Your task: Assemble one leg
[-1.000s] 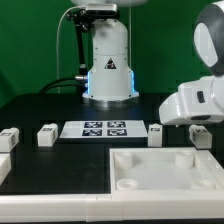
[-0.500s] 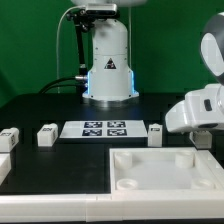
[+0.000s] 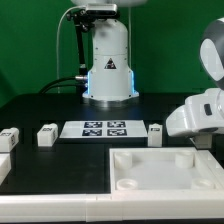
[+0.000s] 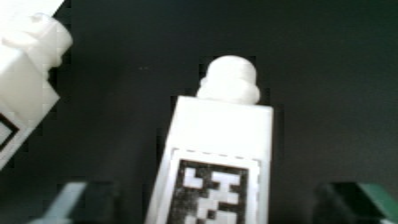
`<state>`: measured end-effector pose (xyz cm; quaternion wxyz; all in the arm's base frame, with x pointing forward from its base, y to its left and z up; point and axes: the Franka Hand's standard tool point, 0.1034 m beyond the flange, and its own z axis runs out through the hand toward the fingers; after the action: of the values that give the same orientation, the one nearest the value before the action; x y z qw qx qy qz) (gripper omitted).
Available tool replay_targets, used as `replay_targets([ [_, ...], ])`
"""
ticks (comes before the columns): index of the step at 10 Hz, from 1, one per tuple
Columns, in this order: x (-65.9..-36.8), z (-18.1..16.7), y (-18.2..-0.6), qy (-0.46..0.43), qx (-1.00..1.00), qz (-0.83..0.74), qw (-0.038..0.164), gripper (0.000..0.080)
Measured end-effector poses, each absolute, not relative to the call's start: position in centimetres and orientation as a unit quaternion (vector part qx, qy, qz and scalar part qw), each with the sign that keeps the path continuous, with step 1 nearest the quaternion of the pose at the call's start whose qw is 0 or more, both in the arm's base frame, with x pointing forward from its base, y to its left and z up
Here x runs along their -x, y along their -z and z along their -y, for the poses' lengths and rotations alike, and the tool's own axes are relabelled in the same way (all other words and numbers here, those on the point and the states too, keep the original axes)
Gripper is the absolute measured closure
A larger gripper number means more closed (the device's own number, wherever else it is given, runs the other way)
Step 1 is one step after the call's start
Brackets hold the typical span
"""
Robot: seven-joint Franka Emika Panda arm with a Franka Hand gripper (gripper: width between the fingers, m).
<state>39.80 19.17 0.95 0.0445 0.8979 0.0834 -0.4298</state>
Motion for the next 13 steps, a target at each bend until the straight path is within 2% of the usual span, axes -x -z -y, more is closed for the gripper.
replay_targets([
  [1,-39.8,-19.2,-0.9,0.43,-0.898,-0.084,0.044,0.0417],
  [2,-39.8,-19.2,-0.9,0.43,-0.898,-0.084,0.045,0.0512],
  [7,-39.8,-19.1,-1.2,0.43,-0.897,-0.094,0.041,0.0511],
  [9,-40.1,-18.1,-3.4,0.436,-0.892,-0.109,0.036,0.0511],
  [11,-40.4,-16.3,-7.0,0.451,-0.883,-0.126,0.031,0.0509],
  [13,-41.2,-14.4,-9.5,0.457,-0.881,-0.121,0.028,0.0509],
])
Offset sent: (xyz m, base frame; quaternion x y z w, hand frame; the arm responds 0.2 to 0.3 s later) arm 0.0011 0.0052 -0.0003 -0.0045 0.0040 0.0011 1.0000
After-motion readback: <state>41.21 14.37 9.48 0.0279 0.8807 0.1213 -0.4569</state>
